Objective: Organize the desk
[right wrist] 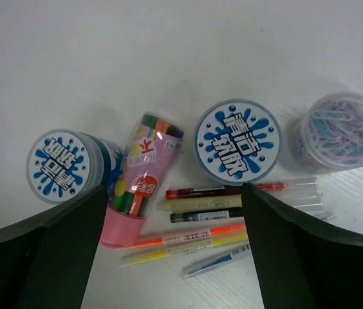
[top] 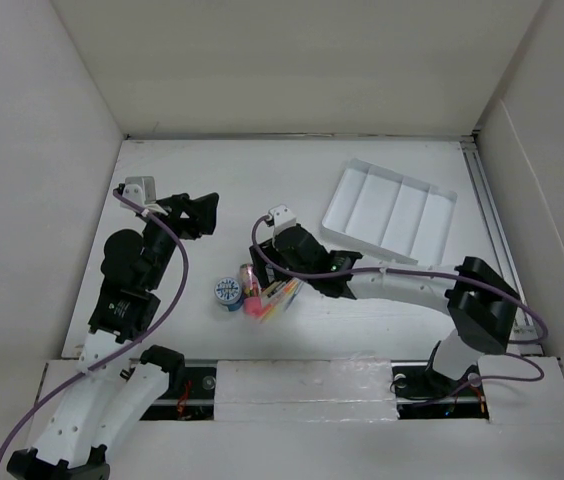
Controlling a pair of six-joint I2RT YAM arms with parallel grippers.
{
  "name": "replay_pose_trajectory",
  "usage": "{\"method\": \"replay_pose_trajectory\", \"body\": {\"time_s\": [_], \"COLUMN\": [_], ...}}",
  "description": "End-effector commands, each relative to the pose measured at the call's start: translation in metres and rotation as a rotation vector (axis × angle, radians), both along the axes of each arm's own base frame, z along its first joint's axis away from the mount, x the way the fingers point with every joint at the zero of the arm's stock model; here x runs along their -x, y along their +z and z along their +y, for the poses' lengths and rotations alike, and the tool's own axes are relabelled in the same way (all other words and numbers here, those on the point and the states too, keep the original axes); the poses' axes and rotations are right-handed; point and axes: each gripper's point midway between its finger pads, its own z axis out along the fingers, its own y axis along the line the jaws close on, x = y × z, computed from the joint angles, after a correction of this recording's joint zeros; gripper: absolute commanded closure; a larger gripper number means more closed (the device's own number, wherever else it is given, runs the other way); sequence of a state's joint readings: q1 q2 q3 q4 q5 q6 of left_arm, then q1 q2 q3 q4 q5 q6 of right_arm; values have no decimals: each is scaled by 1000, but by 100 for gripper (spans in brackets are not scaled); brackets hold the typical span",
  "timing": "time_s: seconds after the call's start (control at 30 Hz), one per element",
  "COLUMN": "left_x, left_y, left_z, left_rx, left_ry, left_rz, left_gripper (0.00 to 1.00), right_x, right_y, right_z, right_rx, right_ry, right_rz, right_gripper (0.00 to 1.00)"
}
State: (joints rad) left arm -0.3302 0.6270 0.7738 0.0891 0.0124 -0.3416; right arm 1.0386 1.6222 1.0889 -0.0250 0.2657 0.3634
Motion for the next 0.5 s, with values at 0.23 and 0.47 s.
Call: {"method": "replay_pose_trajectory", "body": {"time_s": [0.23, 0.47], "left_x": [2, 6], "left_y": [14, 17], "left_z": [-7, -8], "left_rx": [8, 12], "left_ry": [-40, -53], "left_rz": [-57, -74], "left_gripper": [31, 31], "right_x": [-14, -31], "right_y": [-21, -24], "right_z": [13, 0], "right_rx": [62, 116], "right_ry": [-72, -207], "right_rz": [4, -22], "right_gripper": [10, 14]}}
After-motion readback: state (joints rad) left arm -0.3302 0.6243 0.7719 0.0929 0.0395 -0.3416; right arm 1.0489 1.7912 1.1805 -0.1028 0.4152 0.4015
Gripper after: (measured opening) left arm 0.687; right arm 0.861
